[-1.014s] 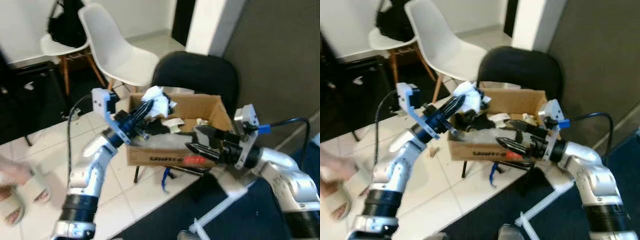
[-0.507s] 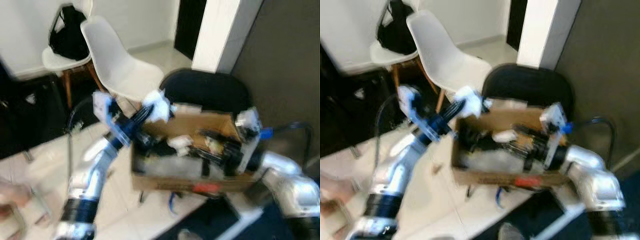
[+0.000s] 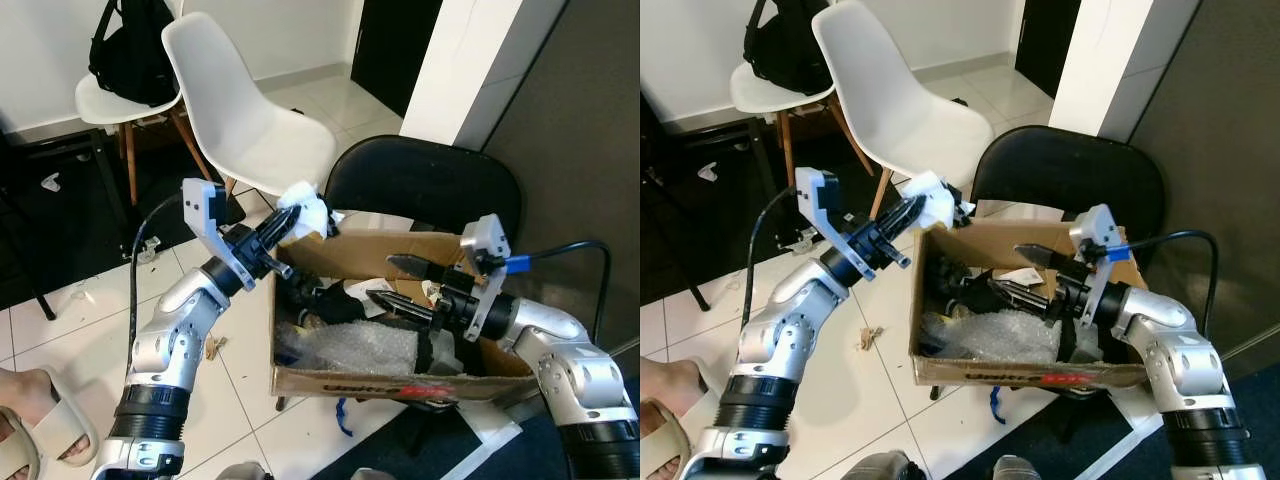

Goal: Picking trash to rubbish bin

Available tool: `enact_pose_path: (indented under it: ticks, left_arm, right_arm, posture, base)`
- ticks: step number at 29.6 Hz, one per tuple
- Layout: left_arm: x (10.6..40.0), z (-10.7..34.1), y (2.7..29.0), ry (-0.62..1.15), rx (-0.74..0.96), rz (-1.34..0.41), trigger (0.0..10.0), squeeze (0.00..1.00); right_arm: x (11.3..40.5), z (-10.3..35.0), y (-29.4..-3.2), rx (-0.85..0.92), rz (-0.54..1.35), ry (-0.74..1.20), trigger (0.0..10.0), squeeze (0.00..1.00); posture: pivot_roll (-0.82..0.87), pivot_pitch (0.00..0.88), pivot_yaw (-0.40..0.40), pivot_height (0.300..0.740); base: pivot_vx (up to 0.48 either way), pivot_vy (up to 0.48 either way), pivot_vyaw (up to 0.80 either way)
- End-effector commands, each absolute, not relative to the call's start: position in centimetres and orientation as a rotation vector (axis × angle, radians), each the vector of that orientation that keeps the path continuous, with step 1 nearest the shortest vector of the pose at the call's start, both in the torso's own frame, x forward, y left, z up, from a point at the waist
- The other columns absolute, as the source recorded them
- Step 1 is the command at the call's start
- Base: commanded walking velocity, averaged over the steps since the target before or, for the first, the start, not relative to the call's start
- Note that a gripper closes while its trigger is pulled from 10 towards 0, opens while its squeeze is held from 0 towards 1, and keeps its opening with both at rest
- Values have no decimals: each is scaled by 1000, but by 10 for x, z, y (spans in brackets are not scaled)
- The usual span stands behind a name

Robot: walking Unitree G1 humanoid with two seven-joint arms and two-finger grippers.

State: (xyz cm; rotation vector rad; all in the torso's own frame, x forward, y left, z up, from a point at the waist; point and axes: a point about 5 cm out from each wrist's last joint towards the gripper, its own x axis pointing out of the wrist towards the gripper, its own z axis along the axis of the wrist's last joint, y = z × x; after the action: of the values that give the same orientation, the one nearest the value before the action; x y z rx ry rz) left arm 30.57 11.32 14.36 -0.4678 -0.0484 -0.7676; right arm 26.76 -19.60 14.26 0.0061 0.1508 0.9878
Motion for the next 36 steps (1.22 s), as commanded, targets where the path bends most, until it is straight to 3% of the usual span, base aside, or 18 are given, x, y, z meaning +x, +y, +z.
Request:
enact_pose_path:
  ticks: [1,19,28,36]
  left_arm:
    - [307,133,118,26,-511,-736,10000,0]
    - [308,116,125,90,-532,-721,10000,0]
    - [309,116,125,85,-529,-725,10000,0]
    - [310,115,135,69,-500,-671,10000,0]
  right_arm:
    - [267,138,-198,-22,984,177,10000,0]
    - [267,134,-199,-47,983,193,10000,0]
    - [267,134,-198,-46,985,193,10000,0]
    - [268,135,-199,-46,978,185,10000,0]
  posture:
    - [-83,0,-17,740]
    - [-83,0,-23,740]
    - [-82,0,-23,740]
    - [-84,0,-23,740]
  base:
    - [0,0,0]
    - [0,0,0]
    - [0,0,-800]
    - [0,0,0]
